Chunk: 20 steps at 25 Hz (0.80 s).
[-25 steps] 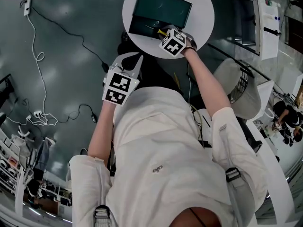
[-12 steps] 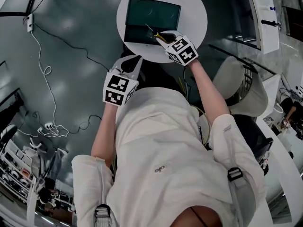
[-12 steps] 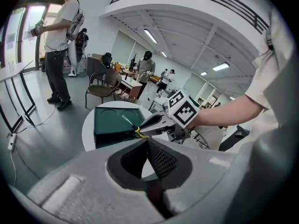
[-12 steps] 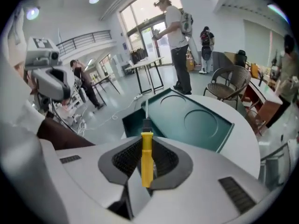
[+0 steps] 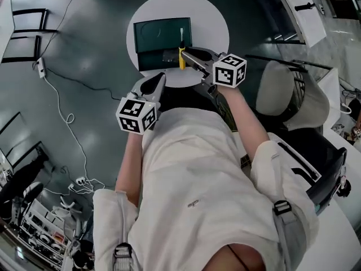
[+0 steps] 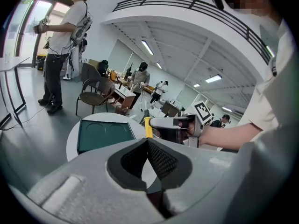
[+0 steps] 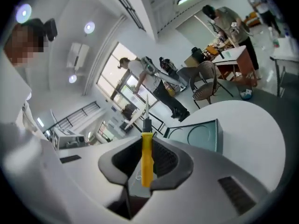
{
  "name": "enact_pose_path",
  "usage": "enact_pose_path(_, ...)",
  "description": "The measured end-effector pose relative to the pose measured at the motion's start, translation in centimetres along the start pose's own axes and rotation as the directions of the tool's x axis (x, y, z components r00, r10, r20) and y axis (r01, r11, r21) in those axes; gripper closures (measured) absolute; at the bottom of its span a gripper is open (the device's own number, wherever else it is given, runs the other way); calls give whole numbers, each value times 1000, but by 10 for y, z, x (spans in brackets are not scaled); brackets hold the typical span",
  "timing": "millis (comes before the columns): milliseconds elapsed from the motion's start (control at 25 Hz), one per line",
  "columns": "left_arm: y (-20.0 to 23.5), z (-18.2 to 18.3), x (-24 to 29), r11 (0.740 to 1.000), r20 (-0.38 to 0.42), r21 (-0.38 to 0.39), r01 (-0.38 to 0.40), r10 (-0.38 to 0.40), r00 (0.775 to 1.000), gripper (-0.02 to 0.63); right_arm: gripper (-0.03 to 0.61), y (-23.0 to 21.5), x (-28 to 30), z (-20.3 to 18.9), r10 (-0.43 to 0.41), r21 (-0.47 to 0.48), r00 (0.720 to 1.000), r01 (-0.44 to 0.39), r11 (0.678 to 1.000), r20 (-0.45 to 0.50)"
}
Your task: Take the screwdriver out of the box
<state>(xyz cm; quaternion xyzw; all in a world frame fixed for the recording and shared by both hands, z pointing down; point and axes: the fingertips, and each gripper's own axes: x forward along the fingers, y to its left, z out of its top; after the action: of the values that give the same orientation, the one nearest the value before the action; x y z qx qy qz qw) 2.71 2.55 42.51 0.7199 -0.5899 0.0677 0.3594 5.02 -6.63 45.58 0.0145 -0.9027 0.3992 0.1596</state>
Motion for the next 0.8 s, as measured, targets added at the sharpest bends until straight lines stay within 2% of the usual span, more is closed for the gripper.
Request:
enact_pose_path(120,-3,11,-8,1000,57,-12,11,-11,998,604,508,23,-15,16,78,109,987,-94,990,142)
enact_pose_path(240,-6,24,-13,999,117,-30,37,-33,993,604,508,37,-33,31,119,153,958,-162,975,261)
enact_pose_path(440,-1,40,-25,997,157,-19,79,-75,985,604,508,56,-62,38,73,156,918,-144,977,389)
enact_pose_path(640,4,53,-36,993,174,8,120,-120,977,604,505,69,-90,34,9,194,861,-125,973,509)
enact_pose_path(800,7,63,-60,987,189,40,158,-163,968,604,505,97,-94,32,-2,213,818,-147,966,576)
